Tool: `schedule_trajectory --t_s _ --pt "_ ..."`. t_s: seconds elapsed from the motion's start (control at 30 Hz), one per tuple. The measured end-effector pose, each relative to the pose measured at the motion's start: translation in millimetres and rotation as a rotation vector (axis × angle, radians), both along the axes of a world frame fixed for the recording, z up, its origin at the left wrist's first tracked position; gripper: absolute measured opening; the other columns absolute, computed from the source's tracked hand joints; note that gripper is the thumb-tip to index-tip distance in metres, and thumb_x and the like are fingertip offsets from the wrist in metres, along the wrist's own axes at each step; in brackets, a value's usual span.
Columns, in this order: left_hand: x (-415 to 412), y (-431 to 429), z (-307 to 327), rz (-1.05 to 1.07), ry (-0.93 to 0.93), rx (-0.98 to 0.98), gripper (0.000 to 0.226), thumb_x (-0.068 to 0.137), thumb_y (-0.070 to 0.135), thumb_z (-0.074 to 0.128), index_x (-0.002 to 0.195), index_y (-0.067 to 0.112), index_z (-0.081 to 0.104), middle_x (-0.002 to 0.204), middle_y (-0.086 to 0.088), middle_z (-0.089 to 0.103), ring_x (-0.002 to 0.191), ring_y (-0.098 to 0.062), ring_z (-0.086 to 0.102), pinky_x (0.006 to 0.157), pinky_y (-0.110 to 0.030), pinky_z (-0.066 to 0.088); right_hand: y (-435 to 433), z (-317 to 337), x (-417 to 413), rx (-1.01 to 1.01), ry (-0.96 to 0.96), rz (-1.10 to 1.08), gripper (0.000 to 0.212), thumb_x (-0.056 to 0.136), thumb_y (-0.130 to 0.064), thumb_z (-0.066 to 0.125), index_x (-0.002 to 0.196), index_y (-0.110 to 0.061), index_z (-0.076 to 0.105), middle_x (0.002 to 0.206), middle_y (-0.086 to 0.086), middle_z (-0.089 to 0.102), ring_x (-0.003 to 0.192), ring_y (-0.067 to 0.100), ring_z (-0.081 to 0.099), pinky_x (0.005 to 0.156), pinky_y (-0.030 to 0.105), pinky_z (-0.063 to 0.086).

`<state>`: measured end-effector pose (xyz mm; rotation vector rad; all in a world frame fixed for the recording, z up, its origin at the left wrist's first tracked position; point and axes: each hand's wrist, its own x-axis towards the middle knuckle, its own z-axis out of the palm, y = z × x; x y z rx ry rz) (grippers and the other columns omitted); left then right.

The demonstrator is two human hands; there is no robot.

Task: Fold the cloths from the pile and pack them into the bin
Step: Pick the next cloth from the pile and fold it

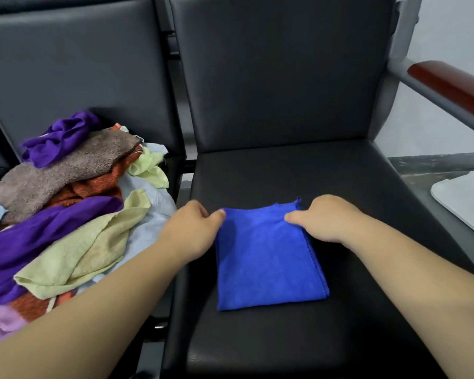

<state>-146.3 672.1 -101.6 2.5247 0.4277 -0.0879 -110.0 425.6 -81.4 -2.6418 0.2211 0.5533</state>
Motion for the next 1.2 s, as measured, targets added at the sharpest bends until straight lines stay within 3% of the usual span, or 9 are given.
schedule_trajectory --t_s 0.17,0.23,0.37,0.53,0.67,0.87,0.97,1.1,1.2 --pt "-15.6 -13.2 1.2 -0.072 0.228 -0.013 0.031 0.087 0.029 0.068 0.064 0.014 0.052 0.064 0.001 0.056 0.059 -0.016 0.053 0.053 -0.027 0.038 23.9 -11.4 -11.9 -0.068 0.003 0.054 0.022 0.087 -0.034 0.064 0.091 -0.012 0.064 0.097 0.004 0.066 0.073 0.021 0.061 0.053 0.028 0.041" --pt "-18.7 -19.1 6.3 0.005 0.187 -0.207 0.019 0.088 0.022 0.066 0.075 0.012 0.057 0.070 -0.001 0.057 0.062 -0.017 0.053 0.056 -0.029 0.042 26.6 -12.5 -19.6 0.010 -0.033 0.040 0.012 0.090 -0.024 0.057 0.095 -0.014 0.062 0.098 0.005 0.065 0.073 0.021 0.061 0.053 0.029 0.043" --pt "-26.5 -36.5 26.9 0.141 0.091 -0.794 0.008 0.096 0.012 0.057 0.092 0.016 0.052 0.074 -0.004 0.055 0.056 -0.015 0.053 0.052 -0.028 0.044 12.5 6.9 -29.1 0.412 -0.102 -0.066 0.013 0.094 -0.023 0.056 0.105 -0.016 0.060 0.105 0.007 0.068 0.093 0.029 0.068 0.078 0.042 0.057" --pt "-26.9 -93.6 82.9 -0.135 -0.032 -0.883 0.014 0.098 0.013 0.058 0.088 0.021 0.053 0.084 -0.008 0.061 0.075 -0.025 0.059 0.070 -0.039 0.045 -45.0 84.5 -58.3 0.450 -0.439 -0.099 0.011 0.100 -0.031 0.055 0.099 -0.020 0.054 0.098 -0.002 0.061 0.084 0.017 0.059 0.064 0.034 0.044" --pt "-40.7 -186.2 111.5 -0.362 0.032 -0.884 0.011 0.095 0.016 0.060 0.089 0.020 0.052 0.086 -0.008 0.061 0.076 -0.026 0.058 0.071 -0.042 0.041 -133.2 97.4 -117.5 0.411 -0.627 -0.304 0.013 0.102 -0.032 0.055 0.107 -0.021 0.055 0.102 -0.004 0.063 0.094 0.023 0.061 0.084 0.041 0.050" --pt "-99.8 -354.9 82.7 -0.725 0.177 -0.648 0.016 0.093 0.013 0.063 0.084 0.020 0.053 0.074 -0.004 0.059 0.059 -0.018 0.051 0.052 -0.027 0.038 -262.3 41.7 -251.3 0.463 -0.564 -0.840 0.007 0.104 -0.028 0.049 0.109 -0.025 0.052 0.101 0.000 0.065 0.092 0.026 0.064 0.080 0.041 0.053" --pt "-146.4 -419.9 43.0 -0.878 0.366 -0.525 0.013 0.091 0.010 0.064 0.085 0.017 0.054 0.074 -0.011 0.057 0.064 -0.022 0.053 0.059 -0.035 0.045 -307.2 5.9 -326.9 0.382 -0.470 -1.017 0.008 0.104 -0.027 0.047 0.111 -0.023 0.050 0.100 -0.003 0.063 0.085 0.016 0.060 0.067 0.034 0.044" --pt "-196.9 -479.2 5.3 -0.999 0.549 -0.411 0.018 0.094 0.009 0.064 0.085 0.016 0.051 0.077 -0.013 0.056 0.061 -0.022 0.054 0.054 -0.036 0.052 -331.7 -39.5 -408.3 0.376 -0.360 -1.253 0.013 0.106 -0.028 0.047 0.118 -0.025 0.049 0.101 -0.008 0.059 0.086 0.011 0.058 0.073 0.035 0.048" --pt "-221.0 -513.2 -15.5 -1.060 0.639 -0.339 0.012 0.095 0.012 0.066 0.092 0.010 0.054 0.086 -0.023 0.064 0.073 -0.026 0.063 0.072 -0.059 0.060 -337.6 -64.7 -447.2 0.399 -0.318 -1.404 0.007 0.107 -0.025 0.047 0.113 -0.022 0.049 0.101 -0.004 0.061 0.082 0.010 0.059 0.069 0.035 0.051"
